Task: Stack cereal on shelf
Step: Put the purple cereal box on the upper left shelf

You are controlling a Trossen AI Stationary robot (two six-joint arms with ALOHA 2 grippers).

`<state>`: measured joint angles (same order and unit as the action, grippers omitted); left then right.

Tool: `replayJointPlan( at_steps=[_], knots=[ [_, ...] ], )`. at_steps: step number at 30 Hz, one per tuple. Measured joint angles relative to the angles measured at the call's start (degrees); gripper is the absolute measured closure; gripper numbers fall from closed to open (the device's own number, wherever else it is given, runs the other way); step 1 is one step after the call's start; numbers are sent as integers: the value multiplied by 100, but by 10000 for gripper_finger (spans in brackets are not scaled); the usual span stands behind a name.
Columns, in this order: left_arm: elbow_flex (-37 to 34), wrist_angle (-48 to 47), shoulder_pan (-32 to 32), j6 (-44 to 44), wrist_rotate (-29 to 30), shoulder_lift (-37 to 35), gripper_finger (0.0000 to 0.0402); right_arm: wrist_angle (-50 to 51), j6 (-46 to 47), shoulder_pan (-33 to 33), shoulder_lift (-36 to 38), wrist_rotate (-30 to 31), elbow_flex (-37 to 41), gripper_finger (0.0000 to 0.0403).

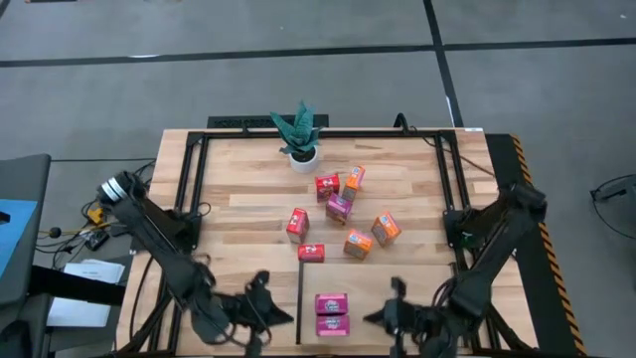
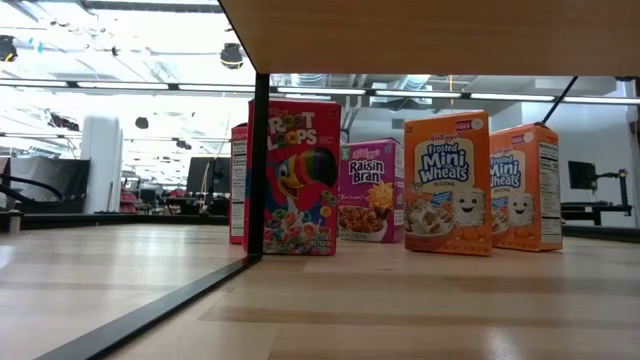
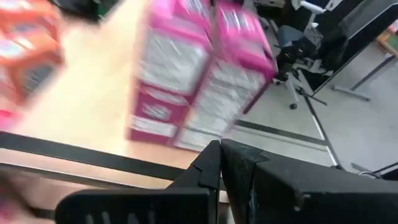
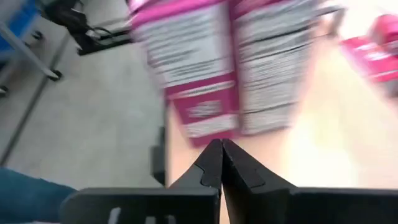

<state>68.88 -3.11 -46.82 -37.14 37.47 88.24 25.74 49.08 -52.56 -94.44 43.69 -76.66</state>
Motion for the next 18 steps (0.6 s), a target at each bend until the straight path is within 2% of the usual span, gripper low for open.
replayJointPlan(
  at_steps=[4,9,13,18],
  knots=[
    [0,-914,241,157,23,-792,401,1117,58,411,838,81,-1,375],
    [0,-1851,532,595,66,-1682,383,1654,-849,1450,1469,-305,-9,307],
    [0,-2314,746,1138,61,-2202,333,1738,-1776,2417,1464,-849,-9,228],
    [0,-2879,1089,1478,363,-2649,248,2023,-2374,3338,1095,-1246,2,138]
  ],
)
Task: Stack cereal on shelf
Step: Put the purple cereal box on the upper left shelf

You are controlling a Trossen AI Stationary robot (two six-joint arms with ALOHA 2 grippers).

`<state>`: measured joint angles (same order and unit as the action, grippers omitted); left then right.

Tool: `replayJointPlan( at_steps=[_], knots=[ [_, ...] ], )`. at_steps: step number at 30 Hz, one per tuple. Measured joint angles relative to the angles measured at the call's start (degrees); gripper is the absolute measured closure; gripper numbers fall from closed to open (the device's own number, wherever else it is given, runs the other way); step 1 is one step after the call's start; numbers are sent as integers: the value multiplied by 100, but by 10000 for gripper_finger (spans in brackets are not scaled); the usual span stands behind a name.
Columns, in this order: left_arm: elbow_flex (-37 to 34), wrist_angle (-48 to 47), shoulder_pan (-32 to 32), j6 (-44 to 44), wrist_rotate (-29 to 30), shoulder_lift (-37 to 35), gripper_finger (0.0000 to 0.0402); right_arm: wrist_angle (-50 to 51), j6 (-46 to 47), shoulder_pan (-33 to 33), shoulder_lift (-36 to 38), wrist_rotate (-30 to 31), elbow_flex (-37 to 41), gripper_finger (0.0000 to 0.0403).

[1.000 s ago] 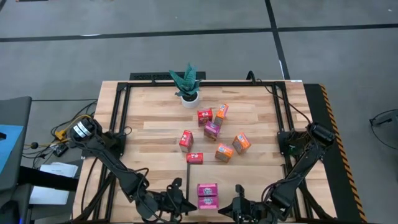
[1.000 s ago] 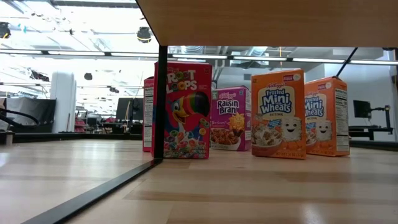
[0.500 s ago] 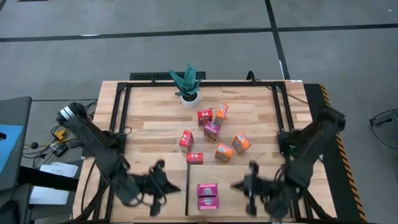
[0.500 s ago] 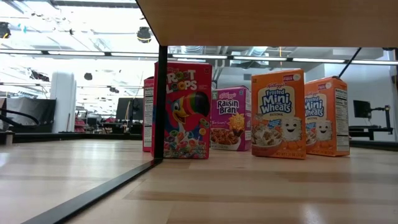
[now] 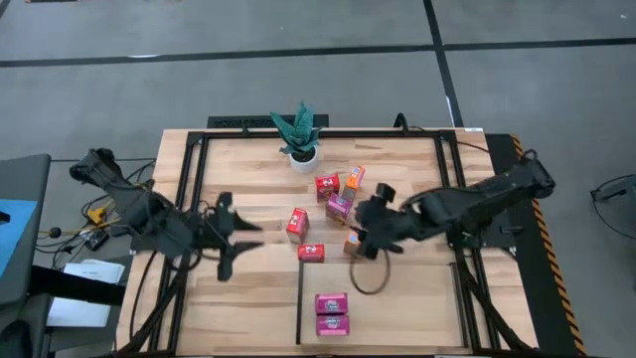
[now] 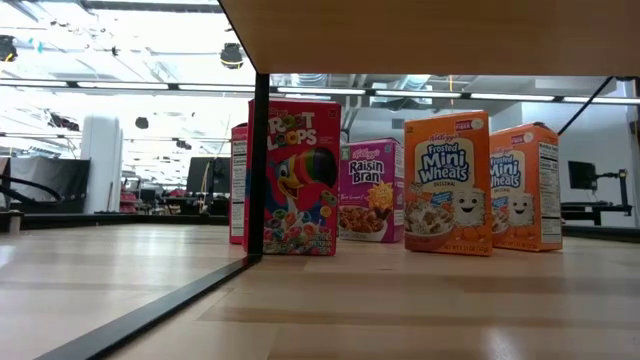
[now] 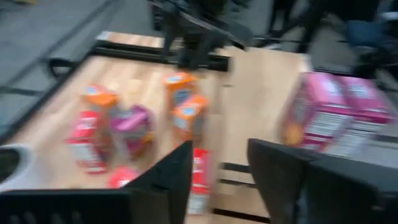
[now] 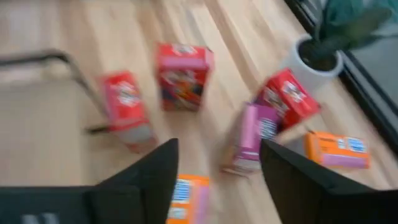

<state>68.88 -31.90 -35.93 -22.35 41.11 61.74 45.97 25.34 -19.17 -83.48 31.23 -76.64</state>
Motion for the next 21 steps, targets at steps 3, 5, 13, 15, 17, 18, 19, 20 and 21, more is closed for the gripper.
replayJointPlan(
  at_steps=[3,5,13,15,17,18,19,20,21],
  knots=[
    [0,-367,296,20,167,-204,204,59,-295,462,-209,-274,11,115],
    [0,-600,526,22,161,-316,181,-52,-478,755,-310,-601,9,108],
    [-2,-1038,1379,412,-347,-542,147,-907,-892,1475,-571,-1561,402,106],
    [-2,-1038,1562,581,-522,-556,147,-1045,-925,1593,-590,-1592,523,106],
    [-2,-1038,1722,726,-666,-558,146,-1261,-1037,1703,-592,-1594,600,106],
    [-2,-1038,1798,801,-740,-558,146,-1302,-1069,1752,-591,-1597,641,106],
    [-2,-1038,1868,864,-827,-558,146,-1360,-1083,1800,-588,-1607,703,106],
    [-2,-1038,1932,917,-905,-558,146,-1417,-1084,1846,-588,-1610,780,106],
    [-2,-1036,1997,949,-980,-558,146,-1476,-1084,1881,-588,-1618,870,106]
  ],
)
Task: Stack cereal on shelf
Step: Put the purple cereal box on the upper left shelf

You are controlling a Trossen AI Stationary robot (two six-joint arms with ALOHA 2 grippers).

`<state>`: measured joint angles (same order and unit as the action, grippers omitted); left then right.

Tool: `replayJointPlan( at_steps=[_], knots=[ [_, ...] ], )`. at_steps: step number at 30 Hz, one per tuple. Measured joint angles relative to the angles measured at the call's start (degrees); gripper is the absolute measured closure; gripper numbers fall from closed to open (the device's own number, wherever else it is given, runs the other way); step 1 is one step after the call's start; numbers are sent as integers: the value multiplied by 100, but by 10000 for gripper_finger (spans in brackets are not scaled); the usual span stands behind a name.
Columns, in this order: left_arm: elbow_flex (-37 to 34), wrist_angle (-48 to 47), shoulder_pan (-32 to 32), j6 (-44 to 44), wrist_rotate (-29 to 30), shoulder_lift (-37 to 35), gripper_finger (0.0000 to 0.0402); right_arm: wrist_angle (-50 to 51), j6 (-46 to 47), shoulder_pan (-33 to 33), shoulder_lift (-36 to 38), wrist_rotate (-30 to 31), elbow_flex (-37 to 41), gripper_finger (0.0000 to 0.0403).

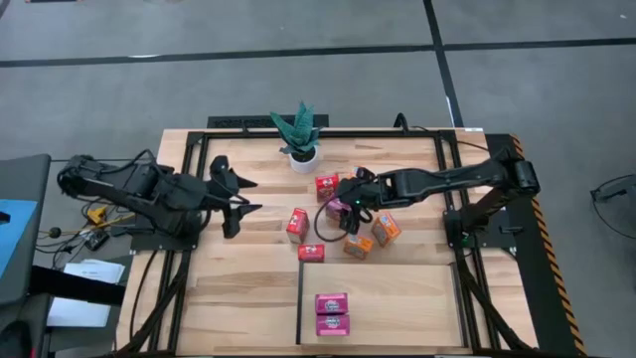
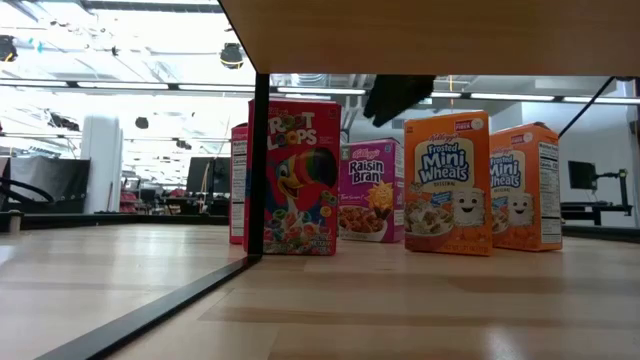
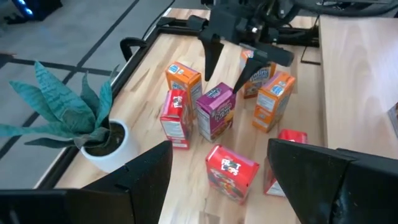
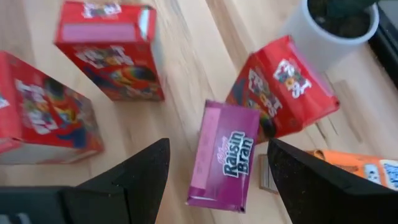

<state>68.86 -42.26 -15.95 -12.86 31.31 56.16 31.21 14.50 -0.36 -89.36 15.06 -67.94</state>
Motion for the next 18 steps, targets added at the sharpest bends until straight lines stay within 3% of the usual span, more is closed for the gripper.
replayJointPlan(
  at_steps=[18],
  knots=[
    [-2,13,285,-472,-151,7,146,-695,-291,80,17,-128,706,109]
  ],
)
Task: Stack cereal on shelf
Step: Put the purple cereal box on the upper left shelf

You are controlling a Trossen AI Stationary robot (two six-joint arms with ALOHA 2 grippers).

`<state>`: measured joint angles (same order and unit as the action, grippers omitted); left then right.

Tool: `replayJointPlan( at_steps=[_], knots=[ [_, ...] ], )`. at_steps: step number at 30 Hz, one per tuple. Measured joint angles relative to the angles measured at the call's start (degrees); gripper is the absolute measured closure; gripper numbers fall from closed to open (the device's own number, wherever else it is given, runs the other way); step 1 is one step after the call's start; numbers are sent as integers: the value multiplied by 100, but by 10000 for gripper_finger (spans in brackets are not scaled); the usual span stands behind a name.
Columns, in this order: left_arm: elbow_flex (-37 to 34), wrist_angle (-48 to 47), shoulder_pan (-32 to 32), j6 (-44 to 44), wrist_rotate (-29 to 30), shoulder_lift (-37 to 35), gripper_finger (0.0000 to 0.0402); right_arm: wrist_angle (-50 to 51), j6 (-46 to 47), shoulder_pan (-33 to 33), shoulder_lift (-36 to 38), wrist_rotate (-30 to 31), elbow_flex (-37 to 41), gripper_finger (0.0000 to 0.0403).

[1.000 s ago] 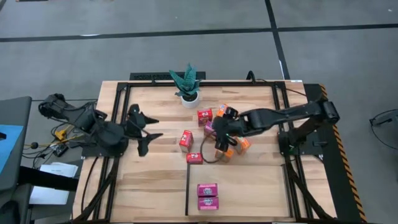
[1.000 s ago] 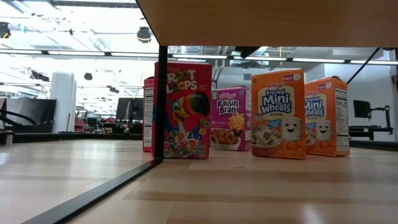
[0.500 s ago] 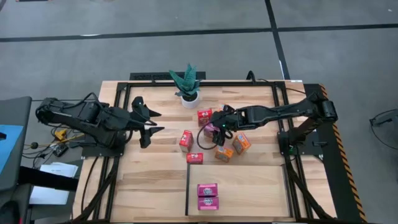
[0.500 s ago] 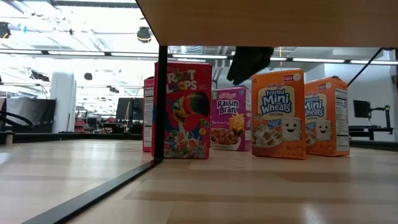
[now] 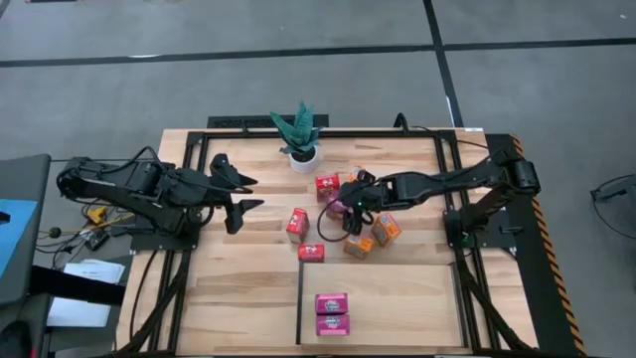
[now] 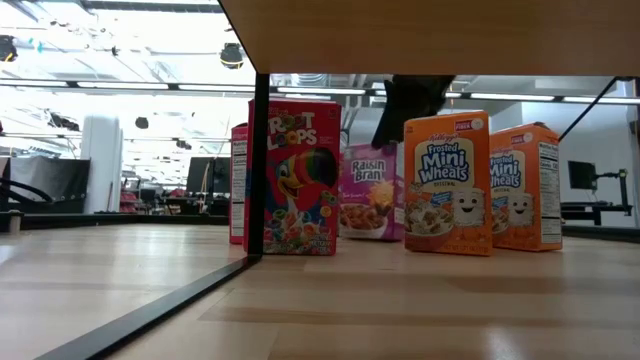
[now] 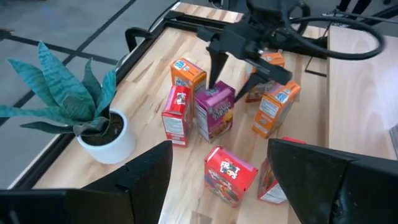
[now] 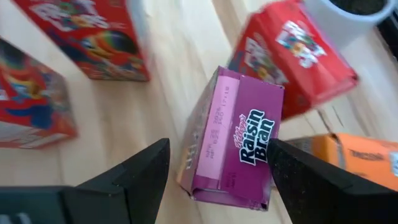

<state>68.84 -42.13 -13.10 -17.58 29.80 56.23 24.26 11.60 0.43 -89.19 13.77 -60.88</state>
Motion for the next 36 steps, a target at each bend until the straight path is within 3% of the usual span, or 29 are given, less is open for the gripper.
replayJointPlan(
  at_steps=[10,14,25,36],
  knots=[
    [0,0,2,121,103,0,146,-14,334,-25,267,42,17,111],
    [0,-1,2,190,98,0,146,-34,345,53,220,-341,14,109],
    [0,-9,2,236,98,2,146,-61,656,217,-24,-440,9,55],
    [0,-58,2,302,99,2,146,-87,606,251,-364,-428,9,78]
  ],
)
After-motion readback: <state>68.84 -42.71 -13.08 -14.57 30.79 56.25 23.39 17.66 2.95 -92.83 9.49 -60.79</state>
